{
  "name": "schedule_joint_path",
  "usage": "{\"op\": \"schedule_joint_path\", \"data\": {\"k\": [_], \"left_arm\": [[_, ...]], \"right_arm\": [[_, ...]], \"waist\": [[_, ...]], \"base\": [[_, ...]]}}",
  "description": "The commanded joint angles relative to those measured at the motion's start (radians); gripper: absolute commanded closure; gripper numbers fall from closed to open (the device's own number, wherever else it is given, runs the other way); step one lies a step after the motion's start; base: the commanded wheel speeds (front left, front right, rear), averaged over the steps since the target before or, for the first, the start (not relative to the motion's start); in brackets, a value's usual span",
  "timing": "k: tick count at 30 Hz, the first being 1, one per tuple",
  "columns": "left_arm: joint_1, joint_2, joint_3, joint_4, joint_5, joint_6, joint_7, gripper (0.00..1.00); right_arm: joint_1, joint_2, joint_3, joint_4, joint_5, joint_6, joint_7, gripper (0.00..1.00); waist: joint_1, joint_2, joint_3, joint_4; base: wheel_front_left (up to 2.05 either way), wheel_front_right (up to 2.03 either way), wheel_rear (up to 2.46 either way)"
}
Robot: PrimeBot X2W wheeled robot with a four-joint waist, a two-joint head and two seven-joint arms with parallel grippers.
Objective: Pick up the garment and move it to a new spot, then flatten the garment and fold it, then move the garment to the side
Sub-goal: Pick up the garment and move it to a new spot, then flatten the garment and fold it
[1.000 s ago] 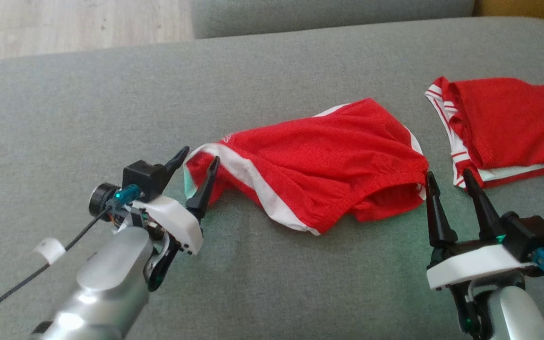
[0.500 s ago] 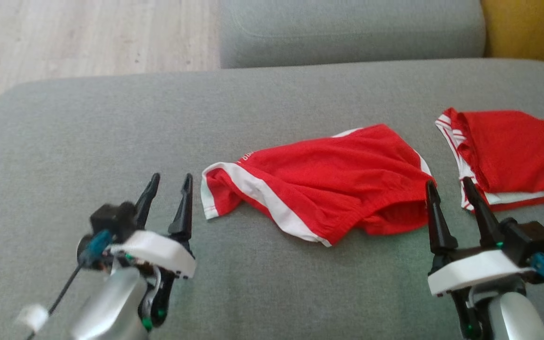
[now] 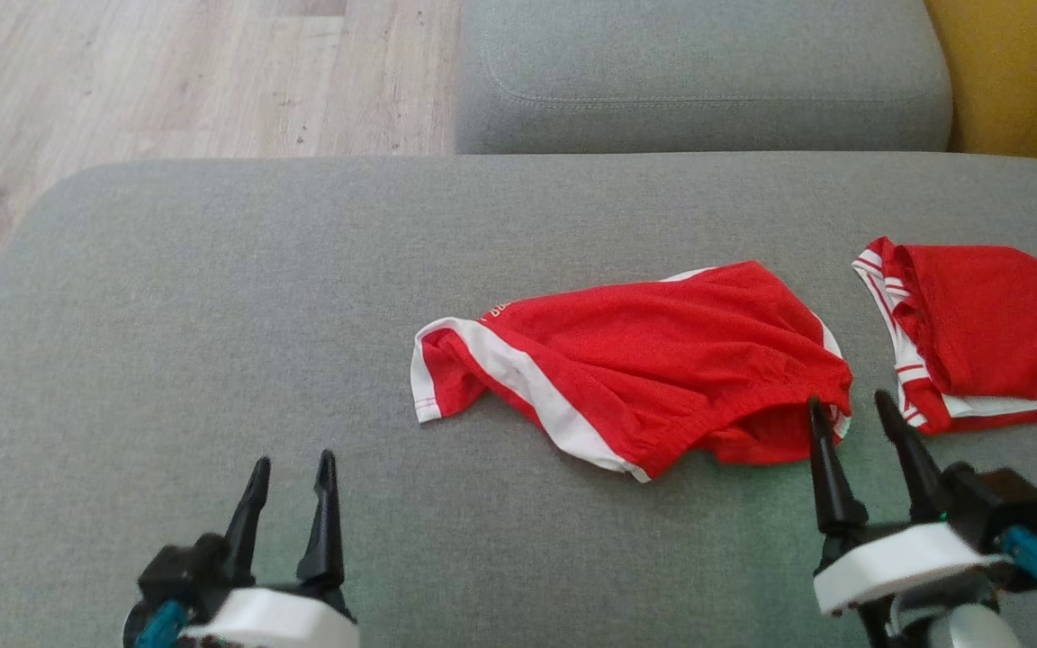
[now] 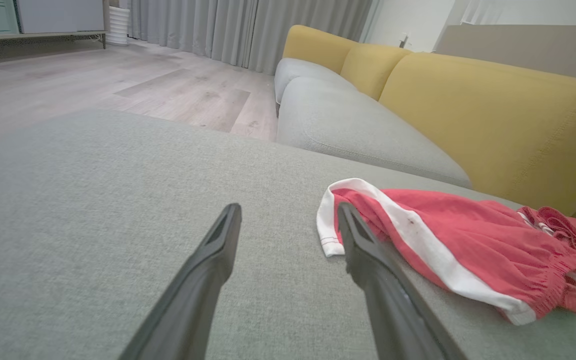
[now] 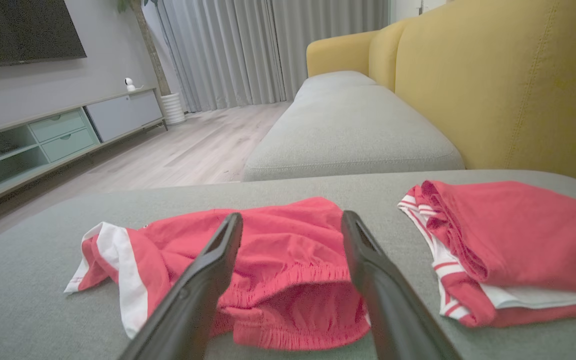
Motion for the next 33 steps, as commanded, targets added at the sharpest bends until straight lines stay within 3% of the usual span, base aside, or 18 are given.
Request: {"op": "schedule_joint_path", "data": {"k": [1, 23, 33], "left_arm": [[-0.025, 0.015, 0.05, -0.039, 0.013, 0.004, -0.012, 0.0], [0.013, -0.013, 0.124, -0.054, 0.061, -0.021, -0.012, 0.0], [-0.019, -0.035, 0.123, -0.058, 0.086, -0.029, -0.012, 0.0]], "right_arm": [[-0.009, -0.004, 0.029, -0.025, 0.002, 0.007, -0.008, 0.0], [-0.008, -0.004, 0.065, 0.029, 0.021, 0.007, -0.035, 0.0], [-0.069, -0.004, 0.215, 0.146, -0.019, 0.007, 0.016, 0.0]], "waist": [[0.0001, -0.0001, -0.001, 0.003], [0.0001, -0.0001, 0.009, 0.008], [0.0001, -0.0001, 0.089, 0.051]], "base": [[0.0, 0.0, 0.0], [0.0, 0.0, 0.0], [0.0, 0.0, 0.0]]}}
